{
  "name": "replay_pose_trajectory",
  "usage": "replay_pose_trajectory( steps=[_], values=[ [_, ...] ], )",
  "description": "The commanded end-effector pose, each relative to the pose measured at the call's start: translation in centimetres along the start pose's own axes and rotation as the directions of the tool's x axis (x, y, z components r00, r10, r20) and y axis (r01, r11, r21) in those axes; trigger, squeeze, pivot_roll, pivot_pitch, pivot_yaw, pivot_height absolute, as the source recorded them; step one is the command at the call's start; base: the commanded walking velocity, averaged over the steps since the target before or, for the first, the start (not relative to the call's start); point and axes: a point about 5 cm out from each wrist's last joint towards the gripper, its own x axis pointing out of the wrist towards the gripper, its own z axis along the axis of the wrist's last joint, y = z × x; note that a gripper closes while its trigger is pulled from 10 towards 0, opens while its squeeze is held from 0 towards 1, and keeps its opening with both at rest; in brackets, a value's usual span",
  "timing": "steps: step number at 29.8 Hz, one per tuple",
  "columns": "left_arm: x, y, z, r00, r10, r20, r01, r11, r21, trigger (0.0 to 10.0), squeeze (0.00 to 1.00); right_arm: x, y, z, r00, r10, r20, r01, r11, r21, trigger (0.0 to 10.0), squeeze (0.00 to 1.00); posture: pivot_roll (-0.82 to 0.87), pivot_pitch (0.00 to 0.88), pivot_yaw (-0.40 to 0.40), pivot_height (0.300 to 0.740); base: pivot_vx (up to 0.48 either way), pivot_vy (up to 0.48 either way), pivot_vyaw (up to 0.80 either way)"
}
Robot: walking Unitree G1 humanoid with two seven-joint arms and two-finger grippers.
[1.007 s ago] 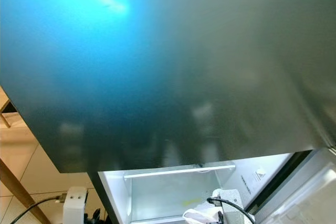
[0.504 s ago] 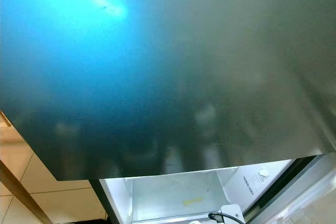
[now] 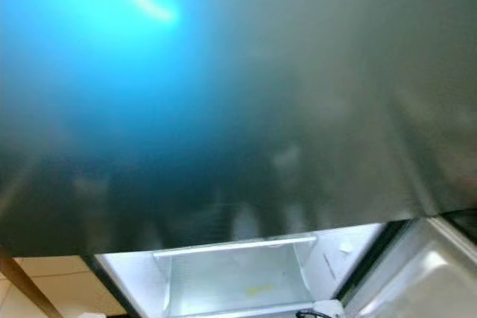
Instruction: Restocking fridge
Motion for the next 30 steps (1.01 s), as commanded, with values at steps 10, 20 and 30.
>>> replay_pose_trajectory(
  steps=[10,20,30],
  values=[
    [-0.2,-1.0,-1.2,0.999,-0.013,-0.030,0.013,1.000,0.017,10.0,0.00,0.3,0.6,1.3,0.998,0.033,0.045,-0.032,0.999,-0.024,10.0,0.00,-0.03,0.072,-0.008,0.740,0.000,0.000,0.00],
    [-0.3,-1.4,-1.6,0.998,-0.042,-0.050,0.046,0.996,0.072,10.0,0.00,0.6,3.7,3.0,0.957,0.279,0.074,-0.281,0.959,0.021,10.0,0.00,-0.03,0.077,-0.011,0.740,0.000,0.000,0.00],
    [-0.3,-1.5,-1.8,0.997,-0.047,-0.068,0.053,0.994,0.097,10.0,0.00,0.8,2.9,5.4,0.966,0.192,0.172,-0.203,0.978,0.046,10.0,0.00,-0.02,0.098,-0.024,0.740,0.000,0.000,0.00]
  ],
)
